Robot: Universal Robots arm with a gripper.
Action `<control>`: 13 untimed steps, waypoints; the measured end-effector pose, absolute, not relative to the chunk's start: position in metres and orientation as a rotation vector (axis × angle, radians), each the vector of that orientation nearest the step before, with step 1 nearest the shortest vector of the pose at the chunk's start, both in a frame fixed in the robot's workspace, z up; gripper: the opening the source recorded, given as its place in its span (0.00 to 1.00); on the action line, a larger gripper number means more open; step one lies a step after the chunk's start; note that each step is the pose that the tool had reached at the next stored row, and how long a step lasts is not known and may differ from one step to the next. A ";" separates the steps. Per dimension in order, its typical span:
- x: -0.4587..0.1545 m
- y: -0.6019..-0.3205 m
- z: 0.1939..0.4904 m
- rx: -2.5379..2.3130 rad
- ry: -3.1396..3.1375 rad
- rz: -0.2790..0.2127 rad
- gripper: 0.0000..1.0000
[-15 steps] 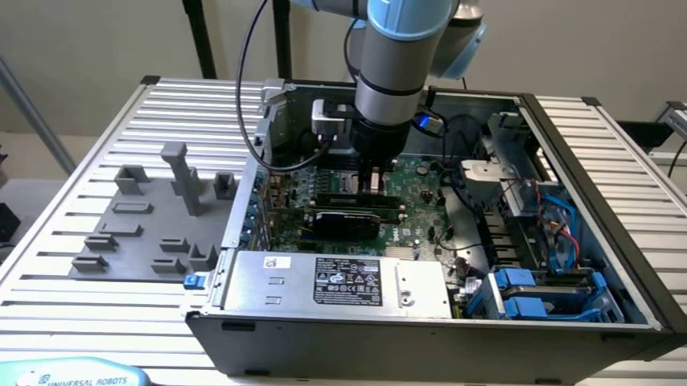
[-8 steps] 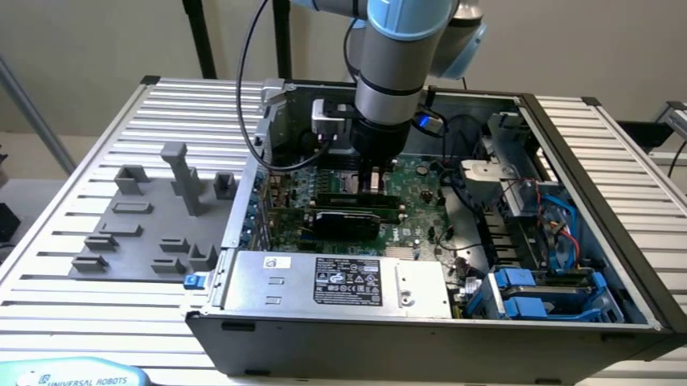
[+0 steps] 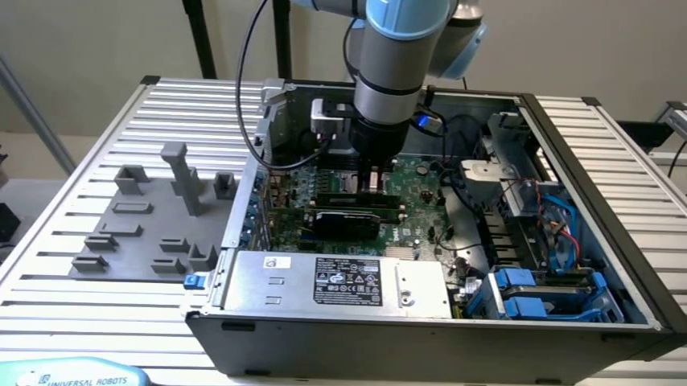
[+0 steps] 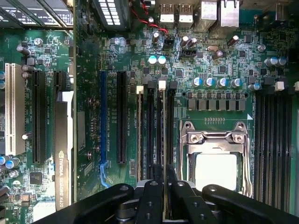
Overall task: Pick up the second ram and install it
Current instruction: 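Insert the second ram into the second slot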
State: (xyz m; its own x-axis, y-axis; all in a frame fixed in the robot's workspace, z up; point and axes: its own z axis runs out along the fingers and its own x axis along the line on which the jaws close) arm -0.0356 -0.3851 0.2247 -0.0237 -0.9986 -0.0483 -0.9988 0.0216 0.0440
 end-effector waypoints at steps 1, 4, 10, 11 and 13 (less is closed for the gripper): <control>-0.036 -0.385 0.225 -2.192 2.243 0.102 0.14; -0.036 -0.385 0.224 -2.191 2.244 0.102 0.14; -0.036 -0.385 0.223 -2.191 2.244 0.102 0.14; -0.036 -0.385 0.223 -2.190 2.245 0.102 0.14; -0.036 -0.385 0.223 -2.187 2.248 0.102 0.14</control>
State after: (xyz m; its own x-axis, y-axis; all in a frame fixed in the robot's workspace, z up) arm -0.0358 -0.3850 0.2229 -0.0284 -0.9985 -0.0476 -0.9987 0.0263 0.0440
